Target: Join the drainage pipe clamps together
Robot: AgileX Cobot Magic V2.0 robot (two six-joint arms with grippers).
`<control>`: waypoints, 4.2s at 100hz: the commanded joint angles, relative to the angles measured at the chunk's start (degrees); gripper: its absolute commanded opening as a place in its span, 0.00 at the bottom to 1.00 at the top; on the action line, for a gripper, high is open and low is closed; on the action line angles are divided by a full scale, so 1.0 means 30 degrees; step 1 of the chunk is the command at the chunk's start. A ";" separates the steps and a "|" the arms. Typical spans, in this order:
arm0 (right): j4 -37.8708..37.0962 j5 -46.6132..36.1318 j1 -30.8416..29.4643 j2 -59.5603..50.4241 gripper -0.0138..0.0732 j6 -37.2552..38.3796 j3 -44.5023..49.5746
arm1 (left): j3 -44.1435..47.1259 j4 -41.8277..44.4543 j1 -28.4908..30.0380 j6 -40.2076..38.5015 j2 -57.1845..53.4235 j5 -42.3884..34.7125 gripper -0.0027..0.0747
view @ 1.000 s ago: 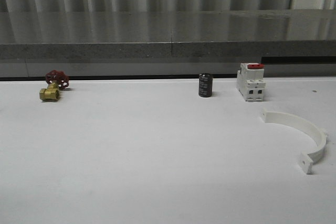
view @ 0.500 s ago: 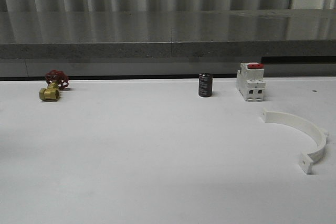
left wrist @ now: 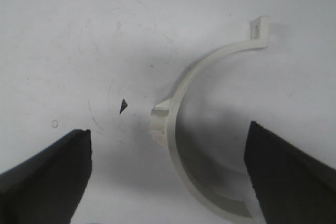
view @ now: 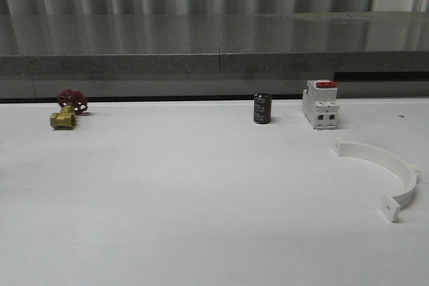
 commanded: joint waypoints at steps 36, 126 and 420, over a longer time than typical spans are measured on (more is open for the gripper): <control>-0.0058 -0.1483 -0.0148 -0.0344 0.08 -0.0037 -0.0309 | -0.0568 -0.0748 0.0032 0.0245 0.1297 -0.1823 0.78; -0.0058 -0.1483 -0.0148 -0.0344 0.08 -0.0037 -0.0309 | -0.0568 -0.0714 0.0032 0.0245 0.1917 -0.1905 0.16; -0.0058 -0.1483 -0.0148 -0.0344 0.08 -0.0037 -0.0309 | -0.2551 0.2853 -1.3435 -1.0429 0.0132 -0.0403 0.82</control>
